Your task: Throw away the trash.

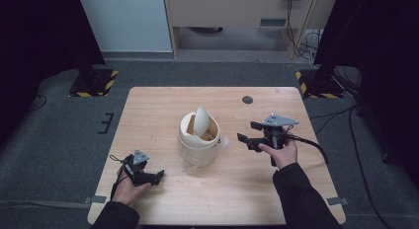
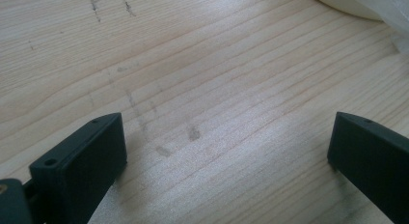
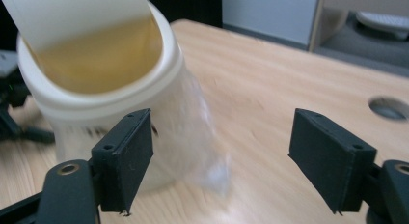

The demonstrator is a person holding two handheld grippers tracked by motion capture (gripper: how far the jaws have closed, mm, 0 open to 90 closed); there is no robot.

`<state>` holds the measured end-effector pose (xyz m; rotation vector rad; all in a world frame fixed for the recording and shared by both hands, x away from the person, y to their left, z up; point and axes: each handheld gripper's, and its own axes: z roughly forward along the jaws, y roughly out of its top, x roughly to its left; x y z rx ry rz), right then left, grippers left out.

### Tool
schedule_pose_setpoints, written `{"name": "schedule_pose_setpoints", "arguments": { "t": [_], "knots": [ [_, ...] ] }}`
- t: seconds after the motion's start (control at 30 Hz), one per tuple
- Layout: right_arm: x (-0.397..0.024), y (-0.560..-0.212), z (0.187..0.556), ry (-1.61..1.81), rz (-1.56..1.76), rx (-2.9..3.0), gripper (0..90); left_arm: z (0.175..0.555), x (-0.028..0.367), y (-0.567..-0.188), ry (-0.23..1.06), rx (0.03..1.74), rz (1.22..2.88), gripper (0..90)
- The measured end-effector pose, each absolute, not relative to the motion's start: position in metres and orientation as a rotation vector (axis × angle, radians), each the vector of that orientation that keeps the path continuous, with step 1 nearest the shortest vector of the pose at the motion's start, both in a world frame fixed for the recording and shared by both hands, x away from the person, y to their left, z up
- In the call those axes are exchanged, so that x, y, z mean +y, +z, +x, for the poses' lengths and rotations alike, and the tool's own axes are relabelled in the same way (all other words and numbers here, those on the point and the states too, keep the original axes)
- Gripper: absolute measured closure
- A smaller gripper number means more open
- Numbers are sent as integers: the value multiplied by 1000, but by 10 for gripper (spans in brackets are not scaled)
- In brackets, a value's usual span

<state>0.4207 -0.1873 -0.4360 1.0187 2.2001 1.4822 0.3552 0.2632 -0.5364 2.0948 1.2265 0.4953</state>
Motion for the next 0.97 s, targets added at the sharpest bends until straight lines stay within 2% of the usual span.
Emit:
{"name": "schedule_pose_setpoints", "arguments": {
  "t": [0.33,0.57,0.77,0.97],
  "knots": [
    [-233,-476,395,1375,1188,2244,198,355,263,-536,496,1228,2094,0],
    [-247,-506,395,1093,1258,2355,187,355,263,-536,496,1229,2094,0],
    [-267,-521,399,915,1286,2353,151,355,263,-536,496,1229,2094,0],
    [-281,-523,402,888,1316,2314,137,355,263,-536,496,1229,2094,0]
  ]
}}
